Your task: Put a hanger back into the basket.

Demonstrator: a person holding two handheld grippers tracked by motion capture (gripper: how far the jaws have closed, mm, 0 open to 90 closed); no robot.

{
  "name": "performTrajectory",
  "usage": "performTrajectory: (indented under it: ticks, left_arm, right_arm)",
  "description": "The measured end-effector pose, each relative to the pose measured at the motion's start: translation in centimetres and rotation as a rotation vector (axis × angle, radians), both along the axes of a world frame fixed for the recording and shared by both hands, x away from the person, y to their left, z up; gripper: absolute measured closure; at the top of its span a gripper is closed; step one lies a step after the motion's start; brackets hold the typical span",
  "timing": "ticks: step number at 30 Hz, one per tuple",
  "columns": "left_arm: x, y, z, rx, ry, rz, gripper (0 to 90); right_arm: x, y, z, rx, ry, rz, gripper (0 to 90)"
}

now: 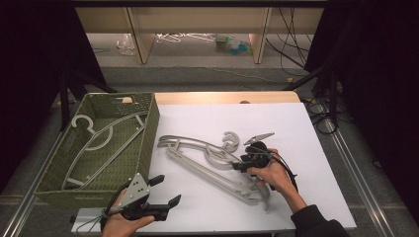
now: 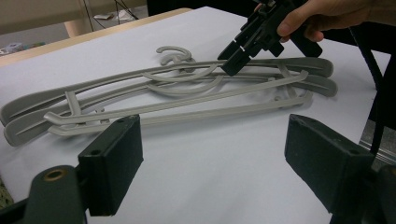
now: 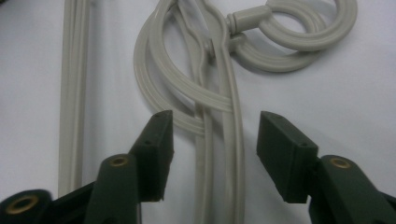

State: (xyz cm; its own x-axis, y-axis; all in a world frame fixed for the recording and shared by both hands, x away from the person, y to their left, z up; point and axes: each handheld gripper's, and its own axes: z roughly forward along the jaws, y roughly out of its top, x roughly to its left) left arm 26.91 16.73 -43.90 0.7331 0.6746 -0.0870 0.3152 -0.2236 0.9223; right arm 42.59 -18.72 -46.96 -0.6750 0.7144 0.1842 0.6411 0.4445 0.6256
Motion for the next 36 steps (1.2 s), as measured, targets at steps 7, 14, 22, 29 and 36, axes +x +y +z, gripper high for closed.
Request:
performTrajectory:
  ticks: [7,14,22,29,36]
  left_arm:
    - [0.0,0.0,0.0,0.012,0.004,-0.002,19.3]
    - [0.0,0.0,0.0,0.012,0.007,-0.005,19.3]
    - [0.0,0.1,0.0,0.006,0.005,-0.009,19.3]
    - [0.1,0.3,0.1,0.004,0.011,0.001,19.2]
    - [0.1,0.4,0.1,0.002,0.013,0.006,19.3]
  right_arm:
    - [0.6,-0.2,-0.6,0.002,0.091,0.023,62.4]
    - [1.0,-0.7,-0.7,0.042,0.117,0.025,75.8]
    - [0.7,-0.3,0.4,0.002,0.08,0.059,80.4]
    - [0.2,-0.3,2.2,0.019,0.003,0.08,81.6]
    - [-0.6,-0.3,4.3,0.044,-0.052,0.121,81.8]
